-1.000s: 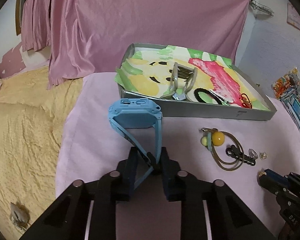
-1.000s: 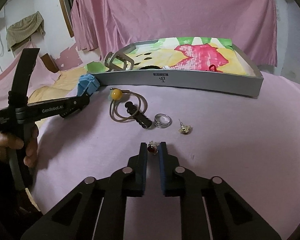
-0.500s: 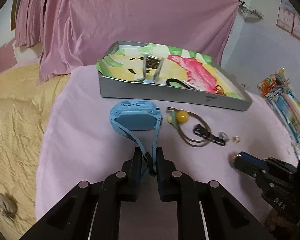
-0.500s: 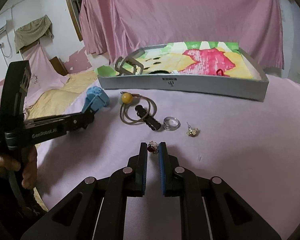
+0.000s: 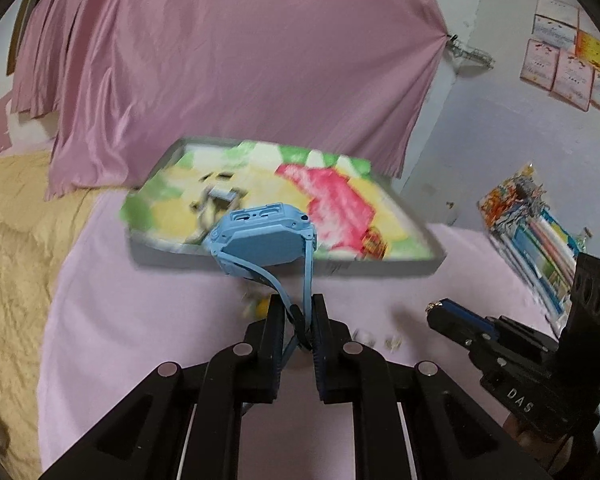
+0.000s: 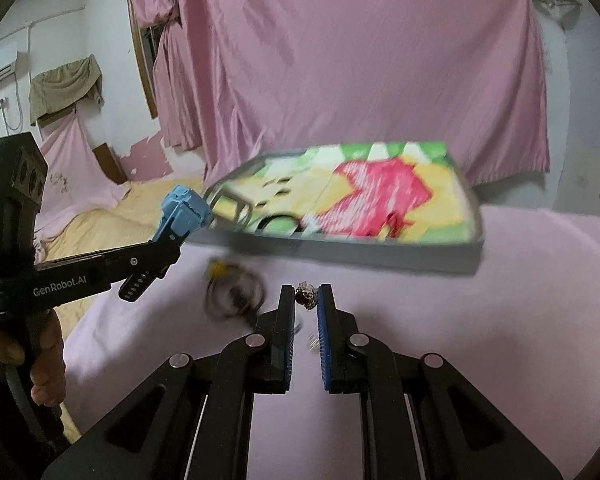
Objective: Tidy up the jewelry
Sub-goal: 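Carry the smartwatch over the tray with left tool while right tool lowers the earring in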
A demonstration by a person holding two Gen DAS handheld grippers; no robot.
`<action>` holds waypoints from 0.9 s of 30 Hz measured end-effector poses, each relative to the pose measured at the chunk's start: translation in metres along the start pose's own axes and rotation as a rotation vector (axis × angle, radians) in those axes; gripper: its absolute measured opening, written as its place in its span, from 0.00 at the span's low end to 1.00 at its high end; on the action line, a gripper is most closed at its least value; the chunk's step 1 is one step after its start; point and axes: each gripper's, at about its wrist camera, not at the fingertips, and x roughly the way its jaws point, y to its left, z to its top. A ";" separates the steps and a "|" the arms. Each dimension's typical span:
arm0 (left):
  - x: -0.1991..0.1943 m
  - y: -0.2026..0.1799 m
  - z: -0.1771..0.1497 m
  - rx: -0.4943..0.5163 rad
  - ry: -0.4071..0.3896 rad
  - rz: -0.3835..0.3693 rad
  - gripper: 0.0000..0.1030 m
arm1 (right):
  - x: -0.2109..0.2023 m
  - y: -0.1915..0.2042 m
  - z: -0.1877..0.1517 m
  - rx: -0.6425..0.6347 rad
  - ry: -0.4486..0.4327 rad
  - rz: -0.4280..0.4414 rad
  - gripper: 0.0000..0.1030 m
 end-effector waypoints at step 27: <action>0.130 -0.026 0.059 0.075 0.182 0.002 0.13 | 0.098 -0.076 0.054 0.056 0.178 -0.030 0.10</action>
